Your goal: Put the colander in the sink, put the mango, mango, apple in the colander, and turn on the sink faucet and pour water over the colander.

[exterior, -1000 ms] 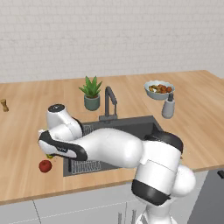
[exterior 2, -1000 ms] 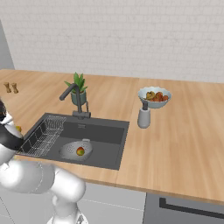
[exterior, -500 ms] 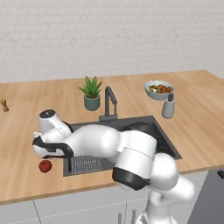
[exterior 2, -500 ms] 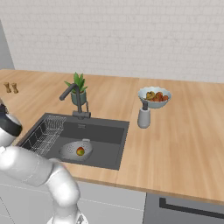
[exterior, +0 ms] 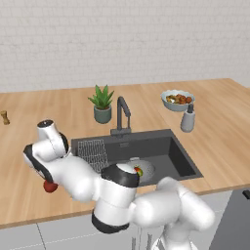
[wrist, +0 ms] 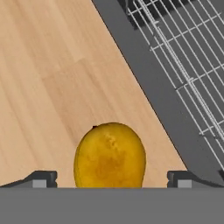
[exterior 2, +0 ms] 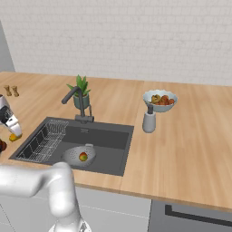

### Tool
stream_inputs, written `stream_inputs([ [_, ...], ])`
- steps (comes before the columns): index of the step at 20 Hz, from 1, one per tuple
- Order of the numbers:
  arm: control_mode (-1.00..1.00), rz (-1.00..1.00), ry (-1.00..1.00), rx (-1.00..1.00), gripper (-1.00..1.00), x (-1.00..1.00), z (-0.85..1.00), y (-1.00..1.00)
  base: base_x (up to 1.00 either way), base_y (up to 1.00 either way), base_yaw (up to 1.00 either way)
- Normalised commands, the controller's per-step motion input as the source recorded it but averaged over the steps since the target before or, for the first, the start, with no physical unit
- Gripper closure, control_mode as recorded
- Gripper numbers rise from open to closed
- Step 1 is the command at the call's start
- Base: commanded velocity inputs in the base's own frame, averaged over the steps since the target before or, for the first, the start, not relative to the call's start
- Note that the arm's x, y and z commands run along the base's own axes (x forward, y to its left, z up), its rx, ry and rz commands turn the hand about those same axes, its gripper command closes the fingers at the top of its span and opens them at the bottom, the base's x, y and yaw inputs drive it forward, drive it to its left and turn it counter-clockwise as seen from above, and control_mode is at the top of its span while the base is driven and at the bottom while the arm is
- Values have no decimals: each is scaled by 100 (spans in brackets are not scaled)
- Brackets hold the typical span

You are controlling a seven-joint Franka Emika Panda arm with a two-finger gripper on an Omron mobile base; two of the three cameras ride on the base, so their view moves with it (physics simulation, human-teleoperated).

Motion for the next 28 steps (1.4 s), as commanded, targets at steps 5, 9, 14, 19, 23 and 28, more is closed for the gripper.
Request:
stream_inputs([
  [5,-100,-2,0,-4,-100,8,-65,0,0,0,0],
  [9,-100,-5,0,-4,-100,-4,-85,0,0,0,0],
  [14,-100,-8,-1,-1,100,-11,-86,-6,0,0,0],
  [19,-100,-14,-29,6,100,-54,-75,-64,0,0,0],
  [23,-100,-13,-57,22,100,-73,-16,-72,0,0,0],
  [28,-100,-2,-32,33,100,-59,76,-66,0,0,0],
])
